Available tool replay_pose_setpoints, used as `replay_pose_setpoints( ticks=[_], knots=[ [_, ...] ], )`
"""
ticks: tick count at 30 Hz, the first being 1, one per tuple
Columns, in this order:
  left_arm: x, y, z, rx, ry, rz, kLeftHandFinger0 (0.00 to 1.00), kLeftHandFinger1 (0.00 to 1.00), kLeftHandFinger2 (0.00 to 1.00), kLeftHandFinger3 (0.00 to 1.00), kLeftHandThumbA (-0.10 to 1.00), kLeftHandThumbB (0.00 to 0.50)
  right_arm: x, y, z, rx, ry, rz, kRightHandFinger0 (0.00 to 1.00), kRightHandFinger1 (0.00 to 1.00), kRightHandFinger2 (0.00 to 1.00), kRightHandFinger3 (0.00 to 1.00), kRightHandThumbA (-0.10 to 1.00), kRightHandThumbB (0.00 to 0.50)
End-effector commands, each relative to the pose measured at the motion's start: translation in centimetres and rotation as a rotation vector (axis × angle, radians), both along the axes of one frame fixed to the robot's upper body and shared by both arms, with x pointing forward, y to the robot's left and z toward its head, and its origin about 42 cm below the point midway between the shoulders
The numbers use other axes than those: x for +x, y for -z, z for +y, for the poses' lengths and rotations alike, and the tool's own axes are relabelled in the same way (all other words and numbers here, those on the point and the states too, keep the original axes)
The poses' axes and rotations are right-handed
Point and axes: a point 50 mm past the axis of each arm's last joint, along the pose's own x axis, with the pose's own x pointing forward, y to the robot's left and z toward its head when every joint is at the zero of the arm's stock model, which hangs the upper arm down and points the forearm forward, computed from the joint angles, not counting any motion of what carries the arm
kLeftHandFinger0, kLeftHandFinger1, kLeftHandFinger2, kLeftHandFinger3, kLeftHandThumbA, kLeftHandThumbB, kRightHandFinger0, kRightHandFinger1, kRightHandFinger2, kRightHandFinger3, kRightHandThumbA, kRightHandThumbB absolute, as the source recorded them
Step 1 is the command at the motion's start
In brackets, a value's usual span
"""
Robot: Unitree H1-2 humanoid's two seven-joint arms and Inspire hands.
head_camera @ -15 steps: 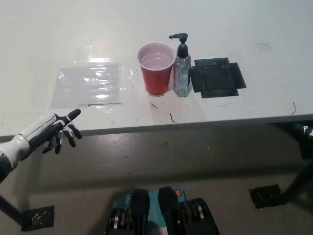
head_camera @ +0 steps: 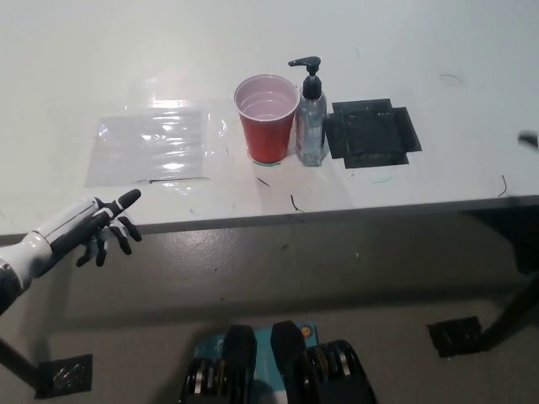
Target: The robot uses its right hand to press the hand soap kept in the middle of the table to get liquid hand soap out
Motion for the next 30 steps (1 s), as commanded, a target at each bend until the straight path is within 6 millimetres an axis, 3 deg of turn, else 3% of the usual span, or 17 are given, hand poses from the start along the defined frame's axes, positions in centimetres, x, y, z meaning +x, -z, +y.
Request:
replay_pose_setpoints(
  ticks=[1, 3, 4, 8, 12, 14, 18, 25, 28, 30],
  knots=[
    [0.3, -2.1, 0.5, 0.035, -0.002, -0.044, 0.07, 0.16, 0.36, 0.65, 1.0, 0.205, 1.7, -7.3, 1.1, -0.105, -0.051, -0.113, 1.0, 1.0, 1.0, 1.0, 1.0, 0.404],
    [0.3, -2.2, 0.5, 0.039, -0.003, -0.044, 0.07, 0.17, 0.36, 0.66, 1.0, 0.193, 2.6, -9.0, 2.1, -0.136, -0.077, -0.128, 1.0, 1.0, 1.0, 1.0, 1.0, 0.411],
    [0.3, -2.3, 0.6, 0.04, 0.003, -0.042, 0.08, 0.18, 0.37, 0.66, 1.0, 0.182, 2.9, -9.9, 3.0, -0.153, -0.095, -0.143, 1.0, 1.0, 1.0, 1.0, 1.0, 0.386],
    [0.2, -2.4, 0.7, 0.05, -0.002, -0.04, 0.1, 0.21, 0.38, 0.67, 1.0, 0.188, 4.1, -11.1, 5.0, -0.186, -0.131, -0.156, 1.0, 1.0, 1.0, 1.0, 1.0, 0.355],
    [0.3, -2.6, 0.8, 0.05, 0.007, -0.042, 0.11, 0.21, 0.39, 0.67, 1.0, 0.171, 5.3, -11.6, 6.9, -0.24, -0.168, -0.191, 1.0, 1.0, 1.0, 1.0, 1.0, 0.408],
    [0.3, -2.6, 0.8, 0.041, 0.004, -0.038, 0.11, 0.21, 0.37, 0.65, 1.0, 0.177, 5.9, -11.9, 8.3, -0.283, -0.186, -0.192, 1.0, 1.0, 1.0, 1.0, 1.0, 0.468],
    [0.3, -2.8, 0.8, 0.049, 0.005, -0.034, 0.1, 0.21, 0.39, 0.66, 1.0, 0.18, 6.3, -12.4, 10.5, -0.342, -0.202, -0.192, 1.0, 1.0, 1.0, 1.0, 1.0, 0.484],
    [0.4, -2.8, 0.7, 0.056, 0.01, -0.031, 0.1, 0.21, 0.39, 0.65, 1.0, 0.173, 6.5, -12.6, 15.2, -0.591, -0.213, -0.241, 1.0, 1.0, 1.0, 1.0, 1.0, 0.459],
    [0.4, -2.7, 0.8, 0.056, 0.021, -0.032, 0.11, 0.22, 0.41, 0.65, 1.0, 0.169, 6.5, -12.4, 16.1, -0.641, -0.221, -0.239, 1.0, 1.0, 1.0, 1.0, 1.0, 0.453],
    [0.3, -2.7, 0.8, 0.066, 0.025, -0.031, 0.12, 0.23, 0.42, 0.67, 1.0, 0.181, 6.3, -12.4, 17.4, -0.683, -0.249, -0.257, 1.0, 1.0, 1.0, 1.0, 1.0, 0.385]
  ],
)
